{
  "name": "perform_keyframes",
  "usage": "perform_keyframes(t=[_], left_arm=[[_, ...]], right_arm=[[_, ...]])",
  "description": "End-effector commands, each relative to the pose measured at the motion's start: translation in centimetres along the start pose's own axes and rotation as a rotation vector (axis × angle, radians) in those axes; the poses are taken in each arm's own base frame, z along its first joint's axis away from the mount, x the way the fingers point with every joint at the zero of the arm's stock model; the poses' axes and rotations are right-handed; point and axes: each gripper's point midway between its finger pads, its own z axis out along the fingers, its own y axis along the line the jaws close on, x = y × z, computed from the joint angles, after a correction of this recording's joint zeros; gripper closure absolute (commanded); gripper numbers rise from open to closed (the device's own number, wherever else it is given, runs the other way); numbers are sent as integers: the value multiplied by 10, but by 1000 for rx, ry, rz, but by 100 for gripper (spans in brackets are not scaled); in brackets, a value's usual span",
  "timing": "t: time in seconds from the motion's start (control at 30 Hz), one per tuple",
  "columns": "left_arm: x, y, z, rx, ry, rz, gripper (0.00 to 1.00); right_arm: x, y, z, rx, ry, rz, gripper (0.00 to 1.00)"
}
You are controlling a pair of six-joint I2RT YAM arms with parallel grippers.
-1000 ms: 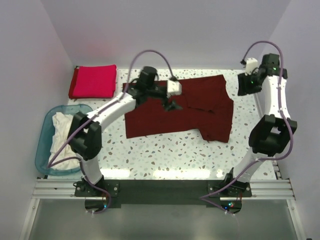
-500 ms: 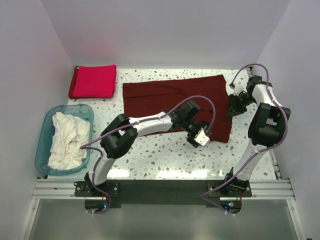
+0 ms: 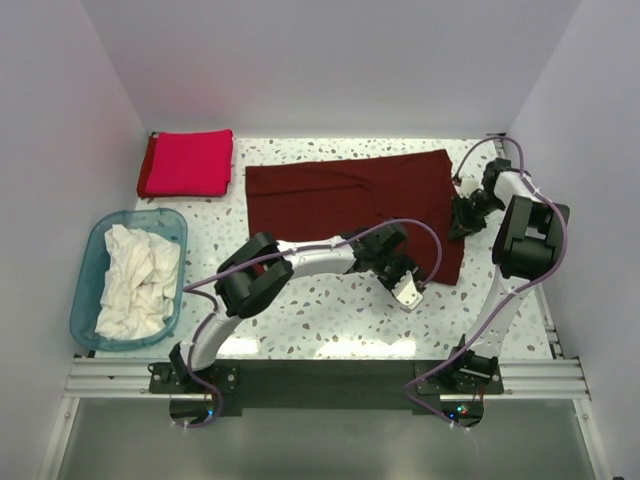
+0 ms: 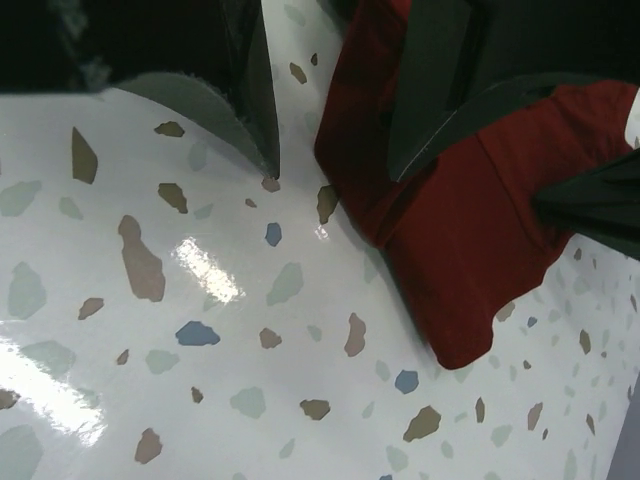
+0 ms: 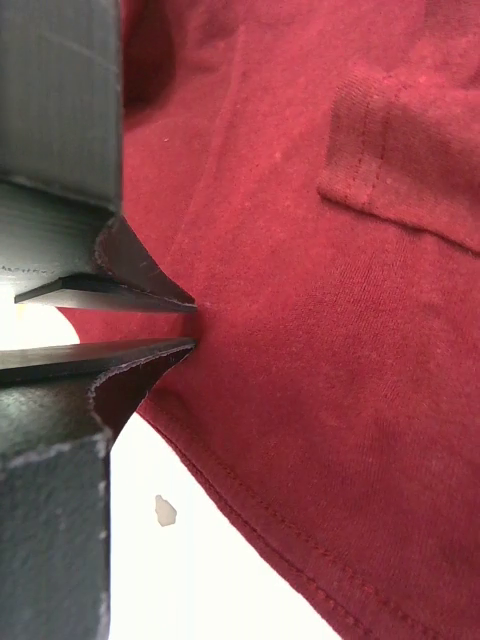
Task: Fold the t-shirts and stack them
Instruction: Fold the tshirt
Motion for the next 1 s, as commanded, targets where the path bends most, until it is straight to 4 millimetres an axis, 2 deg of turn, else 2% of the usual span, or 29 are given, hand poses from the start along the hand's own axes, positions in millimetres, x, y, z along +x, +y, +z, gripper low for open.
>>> perform_keyframes(t=[0.0, 0.03, 0.1, 0.17, 0.2, 0.27, 0.37, 0.4, 0.43, 0.5, 0.6, 0.7, 0.97], left_arm=[[-13, 35, -16, -137, 3, 90, 47], [-23, 41, -25, -156, -19, 104, 45], [-36, 36, -28, -145, -91, 108, 43], [-53, 42, -37, -159, -157, 118, 40], [-56, 40, -37, -157, -170, 113, 40], [-66, 57, -45, -227, -199, 142, 38], [-54, 62, -38, -242, -166, 127, 36], [-54, 69, -38, -251, -159, 135, 36], [-45, 66, -29, -236, -146, 123, 36], [-37, 69, -26, -224, -115, 129, 36], [-26, 66, -17, -205, -98, 134, 40], [-12, 54, -8, -156, -66, 118, 44], [8, 44, -7, -74, -24, 76, 46]], right_arm=[[-14, -15, -1, 67, -34, -13, 79], [-15, -14, -1, 69, -36, -17, 79], [-14, -15, -2, 73, -37, -17, 79], [-14, -16, -2, 77, -35, -19, 79], [-15, -16, -2, 78, -37, -19, 79], [-14, -16, -2, 79, -35, -19, 79], [-15, -17, -3, 83, -34, -22, 79], [-15, -17, -3, 84, -35, -24, 79], [-14, -18, -3, 85, -34, -25, 79], [-15, -17, -4, 87, -34, -27, 79], [-15, -19, -4, 92, -33, -31, 79], [-16, -21, -5, 101, -30, -38, 79], [-20, -25, -5, 114, -31, -31, 79]])
